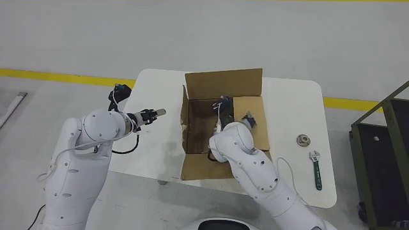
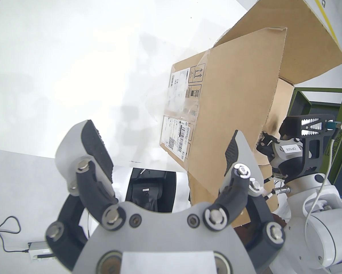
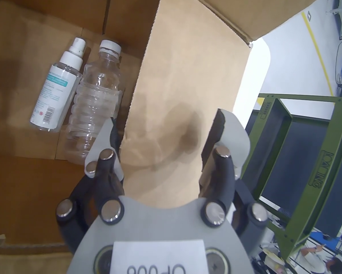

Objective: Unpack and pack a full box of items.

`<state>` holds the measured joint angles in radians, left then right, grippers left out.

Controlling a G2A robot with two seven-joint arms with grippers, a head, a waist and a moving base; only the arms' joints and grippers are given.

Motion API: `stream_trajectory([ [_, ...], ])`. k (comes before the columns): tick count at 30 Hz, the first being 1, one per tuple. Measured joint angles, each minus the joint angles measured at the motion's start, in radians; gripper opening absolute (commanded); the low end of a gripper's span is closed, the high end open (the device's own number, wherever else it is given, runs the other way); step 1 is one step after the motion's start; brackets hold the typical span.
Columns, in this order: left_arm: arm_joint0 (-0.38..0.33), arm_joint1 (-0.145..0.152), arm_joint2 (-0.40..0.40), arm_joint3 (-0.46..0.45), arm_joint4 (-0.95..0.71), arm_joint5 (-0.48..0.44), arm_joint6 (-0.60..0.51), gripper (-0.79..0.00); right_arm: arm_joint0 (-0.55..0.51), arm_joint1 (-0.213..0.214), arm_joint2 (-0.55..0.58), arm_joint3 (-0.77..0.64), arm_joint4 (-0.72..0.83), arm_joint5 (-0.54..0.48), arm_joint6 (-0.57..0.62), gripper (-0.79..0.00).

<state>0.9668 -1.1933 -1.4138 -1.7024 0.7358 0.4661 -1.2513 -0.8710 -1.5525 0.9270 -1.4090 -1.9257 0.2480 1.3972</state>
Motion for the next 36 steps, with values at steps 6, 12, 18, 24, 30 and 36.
stream_trajectory([
  [6,0.000,0.000,0.000,0.000,0.000,0.000,0.000,0.000,-0.017,-0.006,0.031,-0.045,-0.005,-0.013,-0.003,-0.785],
  [12,0.000,0.000,0.000,0.000,0.000,0.000,0.000,0.000,-0.055,-0.008,0.076,-0.139,0.015,-0.037,-0.006,-0.785],
  [18,0.000,0.000,0.000,0.000,0.000,0.000,0.000,0.000,-0.113,-0.005,0.155,-0.300,0.097,-0.069,-0.008,-0.785],
  [24,0.000,0.000,0.000,0.000,0.000,0.000,0.000,0.000,-0.192,0.002,0.291,-0.465,0.285,-0.102,-0.037,-0.785],
  [30,0.000,0.000,0.000,0.000,0.000,0.000,0.000,0.000,-0.265,0.010,0.468,-0.556,0.582,-0.144,-0.079,-0.785],
  [36,0.000,0.000,0.000,0.000,0.000,0.000,0.000,0.000,-0.326,0.023,0.618,-0.579,0.814,-0.200,-0.137,-0.785],
])
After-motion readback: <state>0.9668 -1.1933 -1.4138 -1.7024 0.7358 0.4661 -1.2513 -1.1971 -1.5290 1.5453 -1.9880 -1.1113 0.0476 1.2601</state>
